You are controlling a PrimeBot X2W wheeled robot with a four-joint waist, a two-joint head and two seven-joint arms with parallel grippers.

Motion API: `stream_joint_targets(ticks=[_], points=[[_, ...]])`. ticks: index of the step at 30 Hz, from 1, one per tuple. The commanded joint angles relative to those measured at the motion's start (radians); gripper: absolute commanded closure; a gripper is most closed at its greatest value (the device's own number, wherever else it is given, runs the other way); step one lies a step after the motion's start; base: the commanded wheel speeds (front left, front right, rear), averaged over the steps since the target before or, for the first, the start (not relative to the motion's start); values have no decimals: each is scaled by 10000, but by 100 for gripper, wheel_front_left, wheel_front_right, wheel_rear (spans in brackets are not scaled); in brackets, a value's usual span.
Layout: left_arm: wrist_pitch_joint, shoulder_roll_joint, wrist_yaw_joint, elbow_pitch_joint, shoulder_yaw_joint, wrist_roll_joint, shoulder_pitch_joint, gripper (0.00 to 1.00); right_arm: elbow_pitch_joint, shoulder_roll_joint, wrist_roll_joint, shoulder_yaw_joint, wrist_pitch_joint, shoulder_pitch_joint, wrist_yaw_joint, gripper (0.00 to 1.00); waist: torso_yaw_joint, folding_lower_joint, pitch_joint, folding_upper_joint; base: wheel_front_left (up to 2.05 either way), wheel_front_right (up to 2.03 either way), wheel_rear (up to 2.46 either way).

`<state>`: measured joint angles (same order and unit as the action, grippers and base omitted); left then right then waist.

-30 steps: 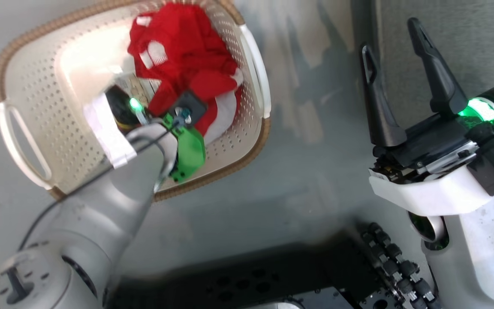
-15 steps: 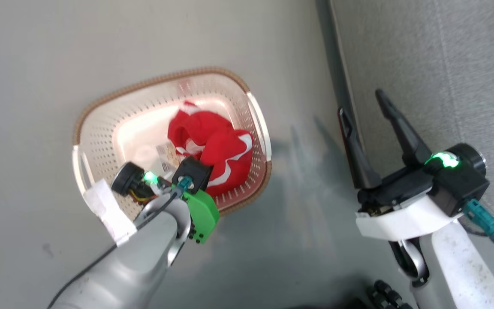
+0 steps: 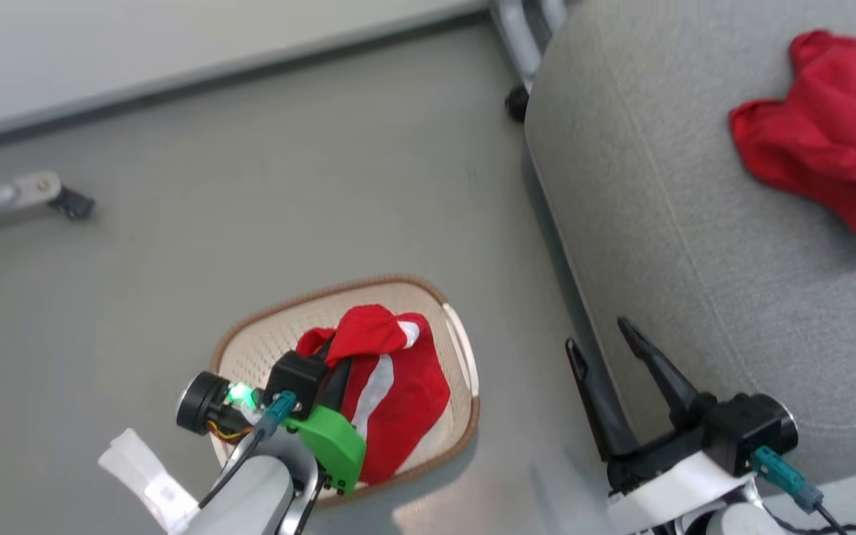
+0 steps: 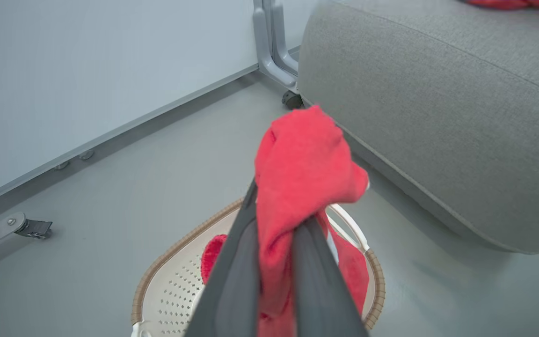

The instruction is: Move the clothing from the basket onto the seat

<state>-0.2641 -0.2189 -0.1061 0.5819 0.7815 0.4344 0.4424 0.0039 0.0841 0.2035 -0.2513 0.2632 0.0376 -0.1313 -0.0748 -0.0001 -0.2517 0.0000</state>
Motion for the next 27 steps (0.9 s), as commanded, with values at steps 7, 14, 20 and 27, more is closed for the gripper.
stream_joint_targets(ticks=[7, 14, 20, 27], points=[[-3, -336, -105, -1077, -787, -391, -863, 100, -58, -32, 81, 19, 24, -853, 11, 0, -121, 1, 2767, 0, 0, 0, 0], [-3, -493, -153, -1764, -1294, -504, -1150, 100, -90, 27, -66, -130, 24, -1166, 11, 0, -130, 1, 2995, 0, 0, 0, 0], [-3, -453, -79, -2262, -1330, -599, -1286, 100, -39, 63, -60, -338, 24, -1257, 11, 0, -86, 1, 3009, 0, 0, 0, 0], [176, -261, 74, -2982, -754, -967, -1110, 100, 383, 143, 26, -1047, 24, -755, 11, 0, 14, 1, 2957, 0, 0, 0, 0]])
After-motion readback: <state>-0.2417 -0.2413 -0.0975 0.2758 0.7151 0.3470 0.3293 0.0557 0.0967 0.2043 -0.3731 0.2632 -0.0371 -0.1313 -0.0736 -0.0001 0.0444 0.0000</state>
